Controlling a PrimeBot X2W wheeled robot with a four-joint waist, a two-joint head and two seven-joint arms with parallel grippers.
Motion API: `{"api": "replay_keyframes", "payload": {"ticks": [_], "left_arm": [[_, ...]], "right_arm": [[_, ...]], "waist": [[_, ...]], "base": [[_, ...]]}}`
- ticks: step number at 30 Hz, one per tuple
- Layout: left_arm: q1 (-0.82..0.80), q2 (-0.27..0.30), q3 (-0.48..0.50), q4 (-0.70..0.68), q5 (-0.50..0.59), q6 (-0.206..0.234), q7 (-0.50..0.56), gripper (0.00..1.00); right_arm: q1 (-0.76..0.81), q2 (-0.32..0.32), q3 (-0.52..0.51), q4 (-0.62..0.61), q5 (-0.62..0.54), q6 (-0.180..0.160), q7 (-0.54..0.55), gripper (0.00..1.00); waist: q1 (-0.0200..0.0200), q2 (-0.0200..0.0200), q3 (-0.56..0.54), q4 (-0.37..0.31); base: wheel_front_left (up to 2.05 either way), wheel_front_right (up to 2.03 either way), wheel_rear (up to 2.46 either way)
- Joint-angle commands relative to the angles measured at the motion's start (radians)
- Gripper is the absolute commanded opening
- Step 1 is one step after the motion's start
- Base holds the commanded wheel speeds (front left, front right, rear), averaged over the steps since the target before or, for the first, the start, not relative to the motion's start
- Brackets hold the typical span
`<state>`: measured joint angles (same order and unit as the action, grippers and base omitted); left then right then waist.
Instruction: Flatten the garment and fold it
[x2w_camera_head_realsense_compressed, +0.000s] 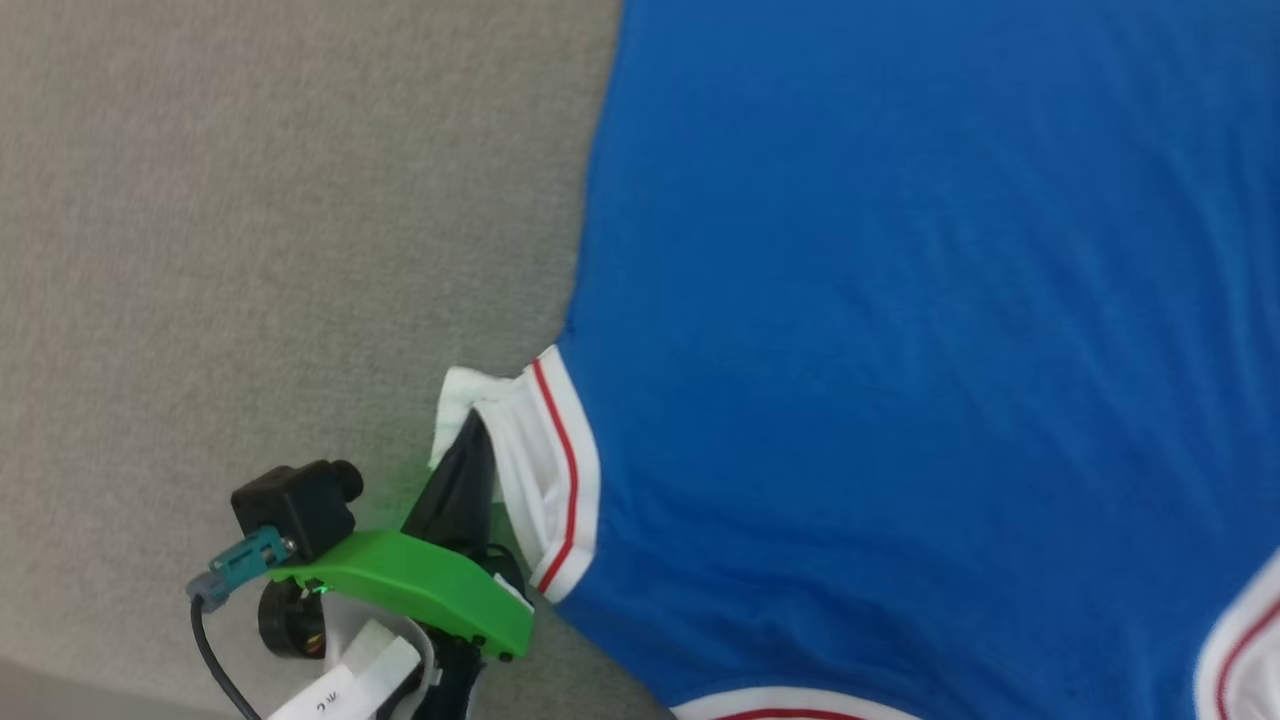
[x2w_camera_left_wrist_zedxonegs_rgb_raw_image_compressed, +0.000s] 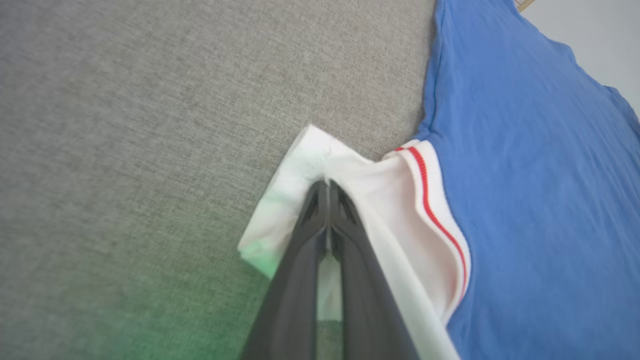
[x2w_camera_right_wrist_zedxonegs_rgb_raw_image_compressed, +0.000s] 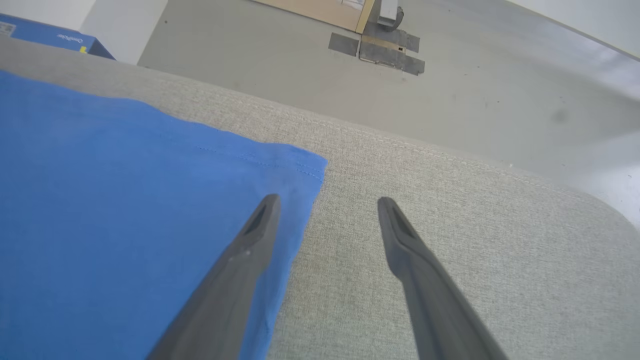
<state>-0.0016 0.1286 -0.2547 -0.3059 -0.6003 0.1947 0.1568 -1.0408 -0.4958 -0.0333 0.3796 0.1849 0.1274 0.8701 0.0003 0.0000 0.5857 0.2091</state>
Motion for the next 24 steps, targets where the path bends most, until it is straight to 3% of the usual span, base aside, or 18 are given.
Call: {"api": "replay_keyframes", "payload": {"ticks": [1,13,14,15,19,24], "left_arm": [[-0.002,-0.004,-0.005,-0.004,-0.004,-0.006,-0.006,0.0],[-0.011,-0.017,-0.03,0.008,-0.014,-0.014,-0.016,0.0],[-0.013,-0.017,-0.03,0.01,-0.015,-0.014,-0.017,0.0],[-0.018,-0.016,-0.03,0.014,-0.014,-0.015,-0.017,0.0],[-0.033,-0.008,-0.027,0.026,-0.009,-0.016,-0.016,0.0],[-0.044,0.009,-0.016,0.04,-0.004,-0.012,-0.008,0.0]], "right_arm": [[-0.029,-0.019,0.016,0.007,-0.012,0.003,0.023,1.0],[-0.051,-0.107,0.147,0.032,0.025,0.003,0.202,1.0],[-0.048,-0.109,0.152,0.032,0.035,0.003,0.223,0.8],[-0.047,-0.109,0.15,0.028,0.049,0.003,0.244,0.01],[-0.047,-0.097,0.121,0.01,0.064,0.003,0.273,0.0],[-0.043,-0.074,0.073,-0.024,0.056,0.003,0.186,0.0]], "waist": [[-0.0003,0.0,0.116,0.11],[-0.0003,0.0,0.165,0.107],[-0.0003,0.0,0.162,0.103],[-0.0003,0.0,0.156,0.098],[-0.0003,0.0,0.121,0.079],[-0.0003,0.0,0.031,0.044]], "base": [[0.0,0.0,0.0],[0.0,0.0,0.0],[0.0,0.0,0.0],[0.0,0.0,0.0],[0.0,0.0,0.0],[0.0,0.0,0.0]]}}
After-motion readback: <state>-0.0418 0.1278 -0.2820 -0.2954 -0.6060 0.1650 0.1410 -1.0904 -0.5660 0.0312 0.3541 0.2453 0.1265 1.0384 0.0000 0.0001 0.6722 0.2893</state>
